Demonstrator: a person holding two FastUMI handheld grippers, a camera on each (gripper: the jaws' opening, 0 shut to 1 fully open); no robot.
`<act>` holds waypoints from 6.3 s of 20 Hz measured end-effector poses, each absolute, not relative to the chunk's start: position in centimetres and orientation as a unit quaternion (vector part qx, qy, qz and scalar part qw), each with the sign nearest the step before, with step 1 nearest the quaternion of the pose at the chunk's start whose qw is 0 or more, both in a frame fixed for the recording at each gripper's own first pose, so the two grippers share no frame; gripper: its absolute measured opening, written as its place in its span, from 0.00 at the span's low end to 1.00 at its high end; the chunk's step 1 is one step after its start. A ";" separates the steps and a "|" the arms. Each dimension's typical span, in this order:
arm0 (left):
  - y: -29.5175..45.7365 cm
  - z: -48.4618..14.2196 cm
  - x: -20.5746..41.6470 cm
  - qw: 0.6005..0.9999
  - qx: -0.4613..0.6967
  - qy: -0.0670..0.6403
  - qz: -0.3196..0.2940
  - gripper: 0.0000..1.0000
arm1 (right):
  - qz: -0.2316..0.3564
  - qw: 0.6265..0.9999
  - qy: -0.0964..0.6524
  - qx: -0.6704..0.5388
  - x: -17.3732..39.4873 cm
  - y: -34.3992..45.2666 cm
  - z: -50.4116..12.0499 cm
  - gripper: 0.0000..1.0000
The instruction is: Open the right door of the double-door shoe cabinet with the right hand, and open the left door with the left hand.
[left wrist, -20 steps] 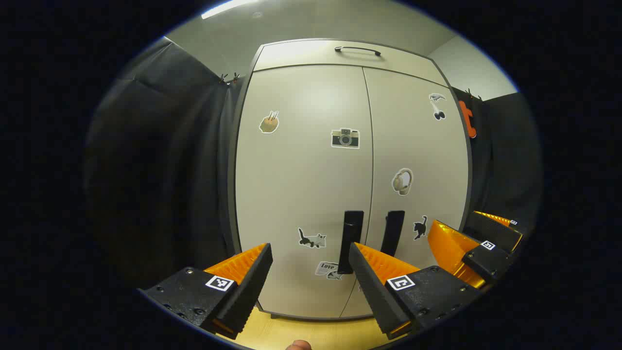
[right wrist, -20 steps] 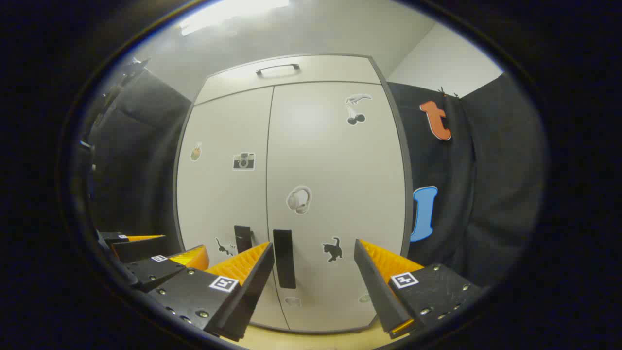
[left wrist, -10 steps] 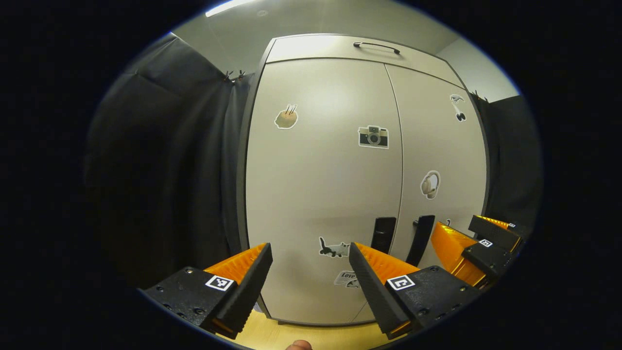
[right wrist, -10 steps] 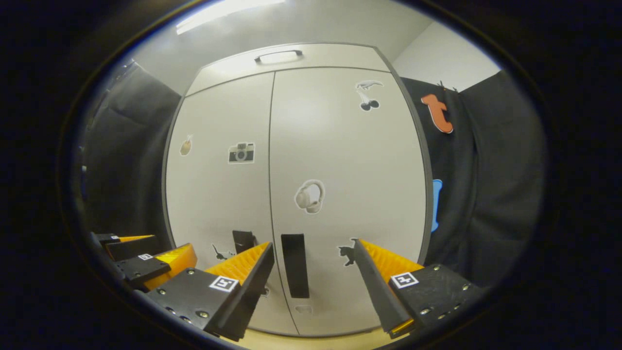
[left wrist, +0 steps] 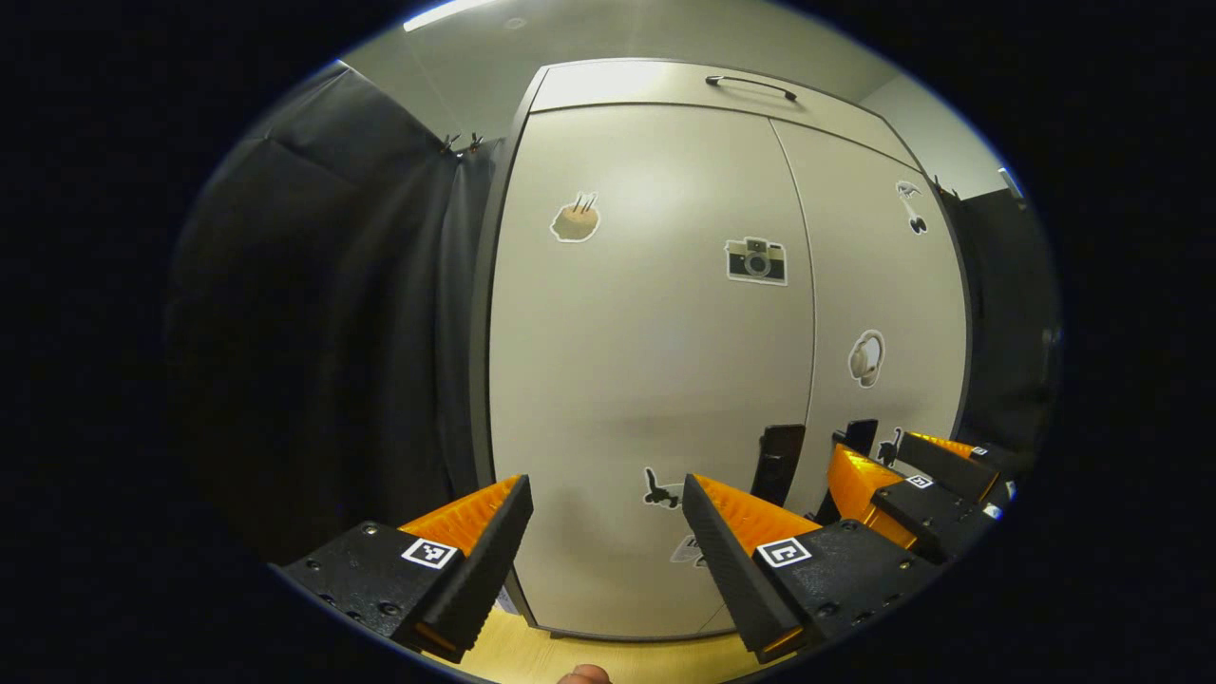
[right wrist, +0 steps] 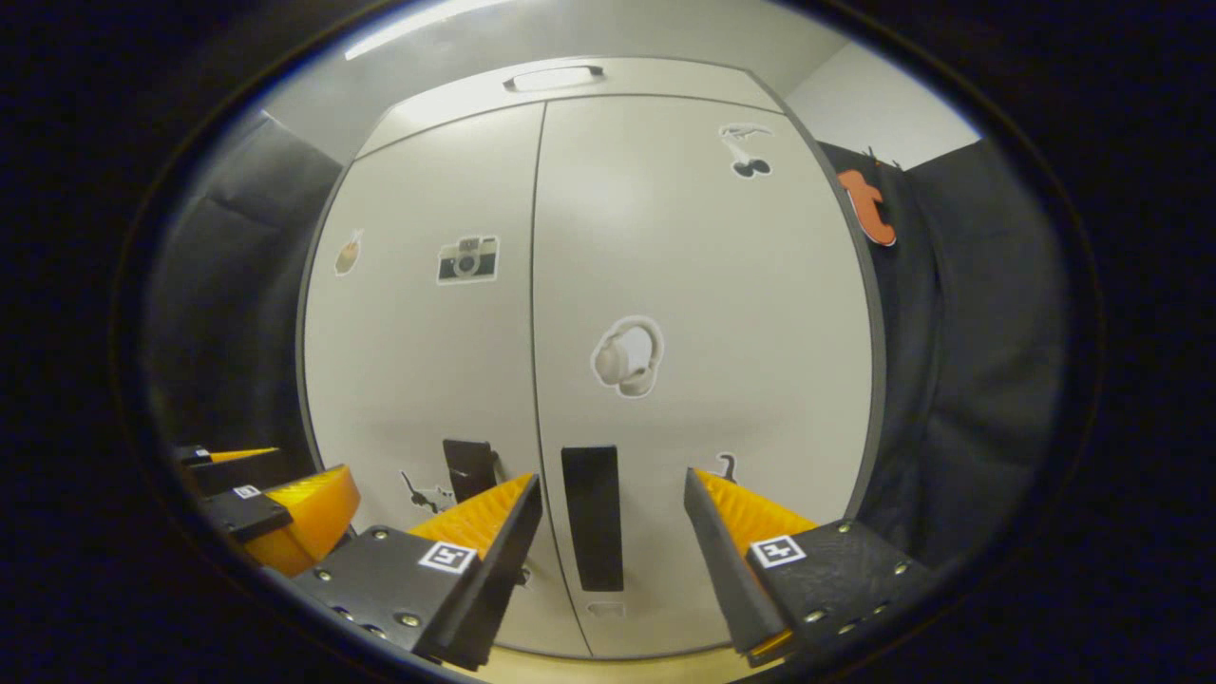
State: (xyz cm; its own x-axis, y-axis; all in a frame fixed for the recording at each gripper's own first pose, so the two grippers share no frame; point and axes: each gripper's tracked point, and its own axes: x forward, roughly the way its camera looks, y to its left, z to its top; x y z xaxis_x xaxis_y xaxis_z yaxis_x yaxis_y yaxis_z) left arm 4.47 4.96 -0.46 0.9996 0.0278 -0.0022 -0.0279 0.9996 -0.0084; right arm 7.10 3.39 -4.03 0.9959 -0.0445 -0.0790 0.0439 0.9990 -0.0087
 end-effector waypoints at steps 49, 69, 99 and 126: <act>6.8 -2.5 0.7 0.999 -0.012 0.030 0.015 0.99 | -0.012 0.997 0.069 0.015 1.3 1.0 -5.8 0.10; -0.4 -3.8 0.4 0.997 -0.006 0.044 -0.068 0.99 | -0.083 0.995 0.049 0.010 -5.9 -6.3 -4.7 0.08; -6.6 -6.5 9.6 0.997 0.028 0.054 -0.056 0.99 | -0.098 0.993 0.032 0.061 -9.5 -19.7 -3.4 0.01; -7.2 -7.2 11.1 0.996 0.042 0.050 -0.060 0.23 | -0.252 0.964 0.022 0.078 -20.9 -25.2 -2.9 0.12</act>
State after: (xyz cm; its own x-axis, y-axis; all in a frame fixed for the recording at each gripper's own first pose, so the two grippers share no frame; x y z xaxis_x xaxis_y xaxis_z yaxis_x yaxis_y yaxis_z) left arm 11.07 -7.19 -7.21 0.9878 -0.1160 -0.1042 0.1244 0.9892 0.0772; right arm -20.94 -25.20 -2.95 0.8720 -0.4828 -0.0811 0.4895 0.8608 0.1394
